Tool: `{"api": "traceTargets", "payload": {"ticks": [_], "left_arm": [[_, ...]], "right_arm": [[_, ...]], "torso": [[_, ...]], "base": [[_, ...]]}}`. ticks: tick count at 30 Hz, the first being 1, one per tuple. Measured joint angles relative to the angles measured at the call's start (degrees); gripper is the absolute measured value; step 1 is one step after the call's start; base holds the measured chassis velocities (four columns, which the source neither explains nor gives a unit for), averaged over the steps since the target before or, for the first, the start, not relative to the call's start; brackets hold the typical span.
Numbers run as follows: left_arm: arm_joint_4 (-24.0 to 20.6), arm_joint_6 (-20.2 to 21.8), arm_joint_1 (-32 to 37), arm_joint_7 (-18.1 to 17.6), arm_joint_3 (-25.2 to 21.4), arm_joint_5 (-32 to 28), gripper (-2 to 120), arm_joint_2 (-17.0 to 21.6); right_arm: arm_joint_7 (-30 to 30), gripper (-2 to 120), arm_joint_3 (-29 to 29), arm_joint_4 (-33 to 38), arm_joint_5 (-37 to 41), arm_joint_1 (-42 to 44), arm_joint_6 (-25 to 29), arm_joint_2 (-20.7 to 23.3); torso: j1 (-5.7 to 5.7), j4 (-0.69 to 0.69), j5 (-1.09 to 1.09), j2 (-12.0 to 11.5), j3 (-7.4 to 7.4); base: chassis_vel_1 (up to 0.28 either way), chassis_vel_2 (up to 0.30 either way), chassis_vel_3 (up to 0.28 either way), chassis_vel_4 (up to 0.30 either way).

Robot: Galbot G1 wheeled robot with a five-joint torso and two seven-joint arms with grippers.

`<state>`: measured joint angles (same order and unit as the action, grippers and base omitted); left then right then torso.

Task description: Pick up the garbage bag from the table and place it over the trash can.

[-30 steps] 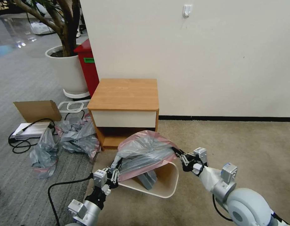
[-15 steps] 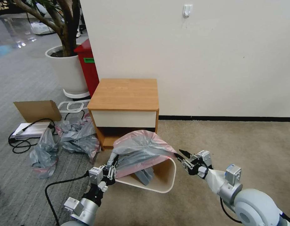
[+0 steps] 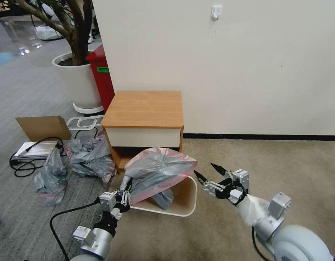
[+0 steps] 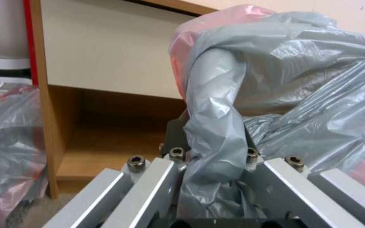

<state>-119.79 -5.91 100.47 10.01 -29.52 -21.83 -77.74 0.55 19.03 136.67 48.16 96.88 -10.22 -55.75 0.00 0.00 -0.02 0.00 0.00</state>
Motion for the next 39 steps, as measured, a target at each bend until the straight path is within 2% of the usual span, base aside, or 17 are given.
{"api": "traceTargets", "payload": {"ticks": [5,12,17,21,30,32,35,36,39], "left_arm": [[0.13,-0.14,-0.14,-0.02,0.39,-0.05,7,-0.04],[-0.13,-0.51,-0.17,0.23,0.76,0.16,7,-0.25],[-0.29,-0.65,-0.03,0.39,0.78,0.24,7,-0.27],[-0.48,-0.69,0.24,0.52,0.87,0.43,7,-0.27],[-0.51,-0.73,0.79,0.66,1.43,1.18,7,-0.52],[-0.51,-0.74,0.86,0.67,1.52,1.36,7,-0.57],[-0.42,-0.76,1.16,0.69,1.9,1.65,7,-0.65],[-0.42,-0.76,1.16,0.69,1.9,1.65,7,-0.65],[-0.38,-0.77,1.36,0.7,2.06,1.72,7,-0.69]], "right_arm": [[-3.12,99,-5.47,-1.0,2.18,0.47,-0.57,-3.68],[-7.04,98,-10.4,-4.54,0.25,-1.61,-2.58,-8.38],[-6.22,98,-11.77,-6.42,-0.19,-2.84,-2.29,-10.42],[-3.35,98,-12.28,-8.79,-0.97,-4.79,-0.58,-12.46],[-1.65,97,-12.65,-10.89,-0.99,-7.23,-0.09,-14.65],[-1.5,96,-12.79,-11.07,-1.01,-7.37,-0.05,-14.85],[-0.86,84,-13.47,-11.95,-1.37,-7.71,0.2,-15.22],[-0.86,84,-13.47,-11.95,-1.37,-7.71,0.2,-15.22],[-0.05,69,-13.76,-12.65,-1.97,-7.87,0.58,-15.5]], "torso": [[0.0,0.0,0.01,0.0,0.0],[0.0,0.0,0.02,0.0,0.0],[0.0,0.0,0.02,0.0,0.0],[0.0,0.0,0.02,0.0,0.0],[0.0,0.0,0.02,0.0,0.0],[0.0,0.0,0.02,0.0,0.0],[0.0,0.0,0.02,0.0,0.0],[0.0,0.0,0.02,0.0,0.0],[0.01,0.0,0.02,0.0,0.0]], "base": [[0.0,0.0,0.0,0.0],[0.0,0.0,0.0,0.0],[0.0,0.0,0.0,0.0],[0.0,0.0,0.0,0.0],[0.0,0.0,0.0,0.0],[0.0,0.0,0.0,0.0],[0.0,0.0,0.0,0.0],[0.0,0.0,0.0,0.0],[0.0,0.0,0.0,0.0]]}}
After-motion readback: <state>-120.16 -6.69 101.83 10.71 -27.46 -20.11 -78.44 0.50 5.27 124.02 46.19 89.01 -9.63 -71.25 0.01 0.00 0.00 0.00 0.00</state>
